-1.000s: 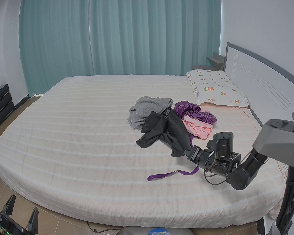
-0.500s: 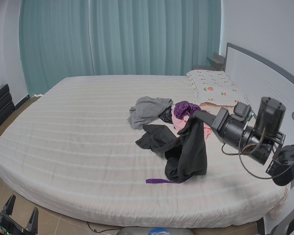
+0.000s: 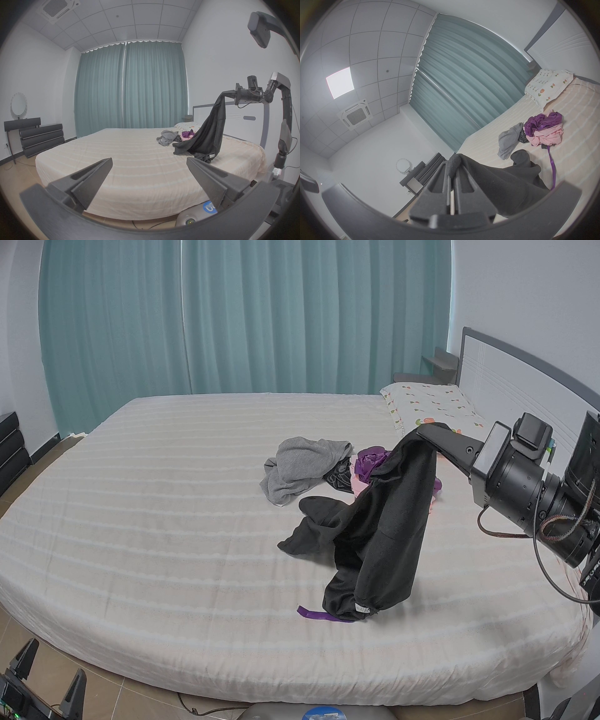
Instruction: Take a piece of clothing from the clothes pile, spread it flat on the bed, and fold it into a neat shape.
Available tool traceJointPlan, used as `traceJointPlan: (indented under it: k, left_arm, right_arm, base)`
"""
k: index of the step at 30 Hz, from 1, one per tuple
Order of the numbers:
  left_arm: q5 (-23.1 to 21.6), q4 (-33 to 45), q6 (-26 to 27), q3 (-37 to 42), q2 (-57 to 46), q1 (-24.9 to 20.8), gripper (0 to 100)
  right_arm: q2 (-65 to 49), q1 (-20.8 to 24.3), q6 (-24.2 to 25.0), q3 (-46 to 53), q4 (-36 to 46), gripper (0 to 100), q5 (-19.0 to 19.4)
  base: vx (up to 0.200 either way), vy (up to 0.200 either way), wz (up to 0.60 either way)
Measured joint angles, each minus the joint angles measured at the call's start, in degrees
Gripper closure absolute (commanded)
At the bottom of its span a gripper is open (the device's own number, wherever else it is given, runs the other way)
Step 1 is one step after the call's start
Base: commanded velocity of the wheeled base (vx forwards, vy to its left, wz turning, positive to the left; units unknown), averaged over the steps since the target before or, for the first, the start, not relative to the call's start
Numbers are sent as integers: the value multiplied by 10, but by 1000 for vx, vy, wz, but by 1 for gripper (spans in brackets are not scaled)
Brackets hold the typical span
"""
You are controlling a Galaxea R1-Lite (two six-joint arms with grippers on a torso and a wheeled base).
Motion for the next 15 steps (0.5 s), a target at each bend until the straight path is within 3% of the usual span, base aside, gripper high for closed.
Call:
traceJointPlan:
  k: [4,8,15]
  left_arm:
    - [-13,-15,-5,-7,-1,3,0]
    - [-25,-29,-30,-63,21,-3,0]
    - [-50,-31,-29,-143,141,-19,0]
  right_arm:
    - [-5,3,-5,0,0,100,0]
    - [-7,4,-8,0,0,100,0]
    - [-9,4,-10,6,0,100,0]
  base:
    - [0,0,0]
    - [0,0,0]
    - [0,0,0]
